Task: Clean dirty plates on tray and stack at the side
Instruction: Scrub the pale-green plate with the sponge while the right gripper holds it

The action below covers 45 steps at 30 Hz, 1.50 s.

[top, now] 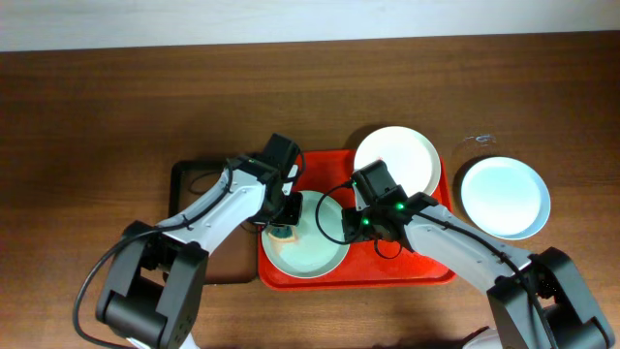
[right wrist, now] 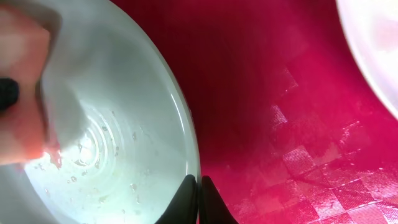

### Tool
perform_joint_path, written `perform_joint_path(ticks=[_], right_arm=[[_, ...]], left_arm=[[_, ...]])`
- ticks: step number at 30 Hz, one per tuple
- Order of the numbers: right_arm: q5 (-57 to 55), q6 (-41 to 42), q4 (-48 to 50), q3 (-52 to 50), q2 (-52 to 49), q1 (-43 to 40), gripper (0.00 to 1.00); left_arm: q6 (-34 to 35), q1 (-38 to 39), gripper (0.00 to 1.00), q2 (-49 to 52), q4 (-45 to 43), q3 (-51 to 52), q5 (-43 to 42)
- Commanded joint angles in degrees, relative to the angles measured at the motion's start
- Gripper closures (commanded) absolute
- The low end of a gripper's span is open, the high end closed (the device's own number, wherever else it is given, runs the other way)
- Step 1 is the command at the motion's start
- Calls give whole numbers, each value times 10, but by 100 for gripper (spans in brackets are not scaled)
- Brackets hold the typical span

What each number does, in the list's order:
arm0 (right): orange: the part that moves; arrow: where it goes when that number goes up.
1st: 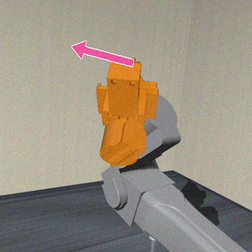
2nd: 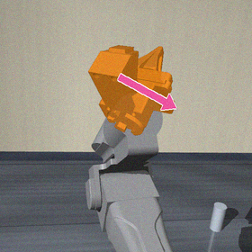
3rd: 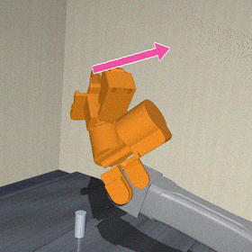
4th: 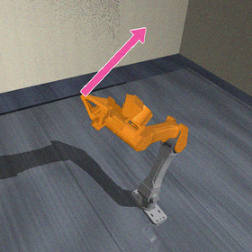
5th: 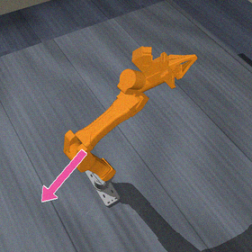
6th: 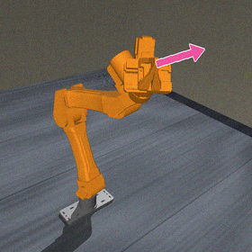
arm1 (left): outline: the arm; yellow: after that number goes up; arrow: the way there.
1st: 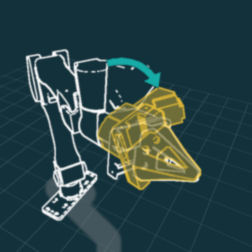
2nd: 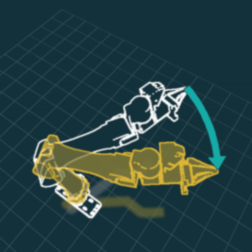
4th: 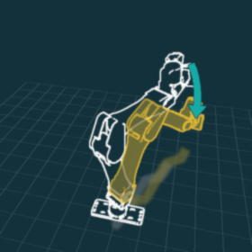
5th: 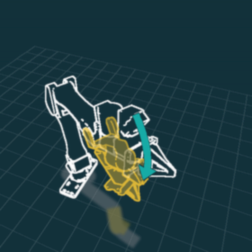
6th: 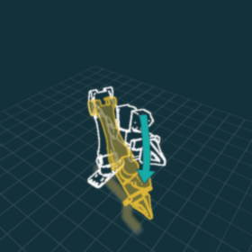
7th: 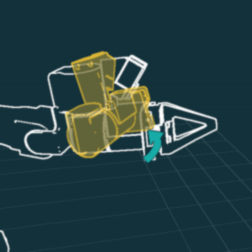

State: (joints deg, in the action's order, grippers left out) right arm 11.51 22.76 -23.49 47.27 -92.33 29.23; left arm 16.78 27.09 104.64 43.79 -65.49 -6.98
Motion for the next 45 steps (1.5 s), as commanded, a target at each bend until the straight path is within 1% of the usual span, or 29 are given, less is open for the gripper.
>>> perform_joint_path(ticks=[1,4,7,8,10,11,12,15,16,17,19,20,25,26,28,29,31,33,35,36,37,38,39,40,43,45], right_arm=[[-1,6,0,5,-3,1,95],[-1,6,1,5,-3,1,95],[-1,6,1,5,-3,1,94],[-1,6,1,5,-3,1,91],[-4,6,-1,5,-3,1,91],[-6,6,-1,5,-3,1,91],[-6,6,-1,5,-3,1,81],[-6,7,-1,5,-3,1,69],[-24,35,-4,5,-4,1,66],[-34,52,-7,5,-8,1,67],[-31,52,-7,5,-17,0,91],[-31,52,-7,5,-17,0,96],[-31,52,-5,5,-17,0,96],[-31,52,-5,5,-17,0,96],[-31,52,-5,5,-17,0,96],[-31,52,-5,5,-17,0,96],[-31,52,-6,5,-17,0,96],[-31,52,-7,5,-17,0,96],[-31,52,-7,5,-17,0,96],[-31,52,-7,5,-17,0,96],[-31,52,-7,5,-17,0,96],[-31,52,-7,5,-17,0,96],[-31,52,-7,5,-17,0,96],[-31,52,-7,5,-17,0,96],[-31,52,-7,5,-17,0,96],[-31,52,-5,5,-17,0,96]], left_arm=[[10,4,100,6,-45,40,1],[21,19,100,6,-85,68,-19],[20,31,100,6,-108,73,-79],[20,33,100,6,-112,73,-93],[12,26,100,-4,-94,58,-93],[1,17,100,-21,-70,38,-89],[1,13,100,-61,-47,14,-52],[2,13,100,-99,-43,10,9],[2,13,100,-96,-40,11,11],[2,13,100,-91,-40,13,11],[4,13,100,-75,-40,19,13],[4,14,100,-68,-40,21,13],[4,14,100,16,-45,26,12],[3,14,100,36,-47,26,-6],[3,14,100,59,-48,26,-102],[-10,13,100,58,-55,26,-158],[-21,11,100,41,-53,18,-209],[-23,4,100,-21,-39,4,-195],[-23,0,100,-89,-38,3,-154],[-23,0,100,-107,-34,3,-136],[-23,0,100,-122,-22,3,-96],[-21,0,100,-122,-16,3,-71],[-7,0,100,-120,-11,7,-18],[5,0,100,-118,-11,12,8],[8,0,100,-109,-28,38,19],[20,1,100,-77,-44,45,18]])
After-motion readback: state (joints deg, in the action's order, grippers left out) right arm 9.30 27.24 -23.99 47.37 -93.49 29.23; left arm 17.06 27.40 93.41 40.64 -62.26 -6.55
